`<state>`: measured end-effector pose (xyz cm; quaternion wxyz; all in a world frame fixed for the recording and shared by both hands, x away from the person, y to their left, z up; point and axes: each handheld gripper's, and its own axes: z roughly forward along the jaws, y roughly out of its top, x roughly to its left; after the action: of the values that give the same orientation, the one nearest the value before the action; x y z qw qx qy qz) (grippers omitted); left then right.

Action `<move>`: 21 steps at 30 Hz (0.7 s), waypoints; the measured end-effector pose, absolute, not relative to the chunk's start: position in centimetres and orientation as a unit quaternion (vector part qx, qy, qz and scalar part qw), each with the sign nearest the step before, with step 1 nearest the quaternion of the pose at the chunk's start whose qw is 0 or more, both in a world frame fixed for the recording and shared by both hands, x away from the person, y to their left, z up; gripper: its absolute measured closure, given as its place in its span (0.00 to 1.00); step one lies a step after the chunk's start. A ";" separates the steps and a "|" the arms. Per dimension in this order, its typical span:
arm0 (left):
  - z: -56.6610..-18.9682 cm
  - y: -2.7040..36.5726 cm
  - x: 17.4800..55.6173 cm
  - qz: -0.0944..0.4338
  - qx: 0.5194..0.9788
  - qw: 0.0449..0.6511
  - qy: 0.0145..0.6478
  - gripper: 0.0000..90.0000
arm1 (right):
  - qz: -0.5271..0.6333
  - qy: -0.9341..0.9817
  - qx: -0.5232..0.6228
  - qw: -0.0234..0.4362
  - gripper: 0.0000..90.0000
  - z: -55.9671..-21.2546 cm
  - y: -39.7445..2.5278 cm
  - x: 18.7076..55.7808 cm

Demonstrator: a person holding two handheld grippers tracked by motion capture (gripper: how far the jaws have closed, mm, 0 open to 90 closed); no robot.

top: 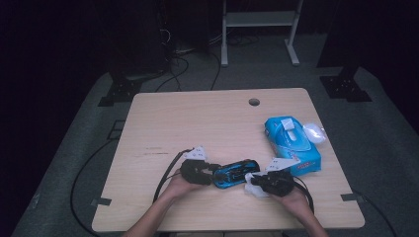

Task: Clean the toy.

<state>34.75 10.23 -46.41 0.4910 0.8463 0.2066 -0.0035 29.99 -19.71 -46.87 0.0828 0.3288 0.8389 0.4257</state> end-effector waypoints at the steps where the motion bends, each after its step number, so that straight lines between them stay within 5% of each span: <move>1: -46.3 10.2 34.6 0.000 0.846 0.492 0.204 0.63 | 0.423 0.840 0.330 0.082 0.94 -46.9 -19.7 29.9; 21: -45.6 9.2 31.8 0.026 0.862 0.486 0.141 0.71 | 0.466 0.821 0.322 0.074 0.95 -44.1 -20.3 27.6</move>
<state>31.82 9.24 -45.64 0.4855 0.8623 0.1413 0.0260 27.59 -20.32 -44.13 0.0736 0.3218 0.8209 0.4661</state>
